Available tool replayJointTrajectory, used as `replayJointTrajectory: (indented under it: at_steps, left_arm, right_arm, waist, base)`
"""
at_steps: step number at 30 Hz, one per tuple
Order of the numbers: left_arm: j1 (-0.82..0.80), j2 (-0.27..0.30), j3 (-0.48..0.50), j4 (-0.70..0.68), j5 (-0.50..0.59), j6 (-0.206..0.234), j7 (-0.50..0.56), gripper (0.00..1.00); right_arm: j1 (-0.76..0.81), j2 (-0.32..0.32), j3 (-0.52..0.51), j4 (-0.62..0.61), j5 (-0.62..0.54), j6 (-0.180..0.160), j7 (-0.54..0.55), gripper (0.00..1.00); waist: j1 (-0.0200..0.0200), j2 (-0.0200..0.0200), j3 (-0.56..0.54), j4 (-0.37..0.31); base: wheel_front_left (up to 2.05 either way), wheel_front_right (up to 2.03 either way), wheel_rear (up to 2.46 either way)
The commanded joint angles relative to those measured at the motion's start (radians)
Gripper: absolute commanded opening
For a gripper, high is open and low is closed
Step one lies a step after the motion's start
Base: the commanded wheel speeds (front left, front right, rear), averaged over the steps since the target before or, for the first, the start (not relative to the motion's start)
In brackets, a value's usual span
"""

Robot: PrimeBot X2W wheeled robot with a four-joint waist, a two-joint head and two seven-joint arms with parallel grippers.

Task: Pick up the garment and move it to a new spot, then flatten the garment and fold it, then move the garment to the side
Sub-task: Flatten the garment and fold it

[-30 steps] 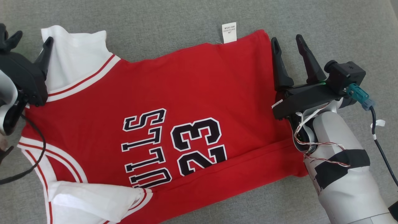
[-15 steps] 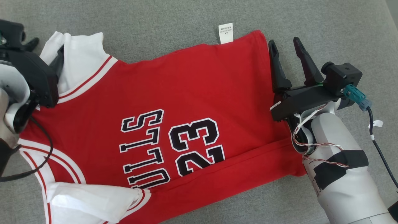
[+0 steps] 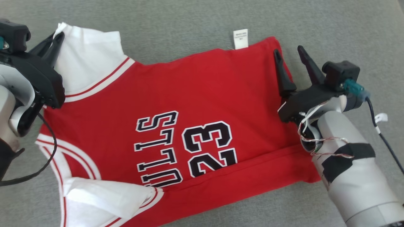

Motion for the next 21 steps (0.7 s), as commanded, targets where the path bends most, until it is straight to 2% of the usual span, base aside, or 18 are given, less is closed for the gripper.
replayJointTrajectory:
  at_steps: [1, 9, 17, 18, 19, 20, 21]
  left_arm:
    - [-0.001, 0.0, -0.002, -0.01, -0.014, 0.002, -0.016, 0.0]
    - [-0.017, -0.023, -0.042, -0.052, -0.049, 0.002, -0.073, 0.0]
    - [-0.021, -0.033, -0.069, -0.053, -0.071, 0.002, -0.106, 0.0]
    - [-0.023, -0.034, -0.073, -0.052, -0.073, 0.002, -0.109, 0.0]
    - [-0.025, -0.034, -0.074, -0.051, -0.078, 0.002, -0.113, 0.0]
    - [-0.026, -0.034, -0.076, -0.05, -0.083, 0.002, -0.116, 0.0]
    - [-0.028, -0.034, -0.079, -0.05, -0.087, 0.002, -0.12, 0.0]
  right_arm:
    - [-0.023, -0.007, 0.006, 0.023, 0.01, 0.001, 0.006, 1.0]
    - [-0.14, -0.044, 0.046, 0.19, 0.039, 0.001, 0.082, 1.0]
    - [-0.207, -0.05, 0.053, 0.316, 0.047, 0.001, 0.123, 1.0]
    - [-0.213, -0.048, 0.055, 0.329, 0.048, 0.001, 0.126, 0.59]
    - [-0.221, -0.048, 0.055, 0.341, 0.049, 0.001, 0.121, 0.27]
    - [-0.229, -0.055, 0.054, 0.353, 0.042, 0.0, 0.114, 0.0]
    - [-0.235, -0.058, 0.051, 0.368, 0.038, 0.001, 0.112, 0.0]
  waist:
    - [0.0, -0.0001, -0.018, 0.031]
    - [0.0, -0.0001, -0.017, 0.091]
    - [0.0, -0.0001, -0.01, 0.111]
    - [0.0, -0.0001, -0.009, 0.113]
    - [0.0, -0.0001, -0.007, 0.114]
    - [0.0, -0.0001, -0.006, 0.115]
    - [0.0, -0.0001, -0.003, 0.116]
  base:
    - [0.0, 0.0, 0.0]
    - [0.0, 0.0, 0.0]
    - [0.0, 0.0, 0.0]
    - [0.0, 0.0, 0.0]
    - [0.0, 0.0, 0.0]
    - [0.0, 0.0, 0.0]
    - [0.0, 0.0, 0.0]
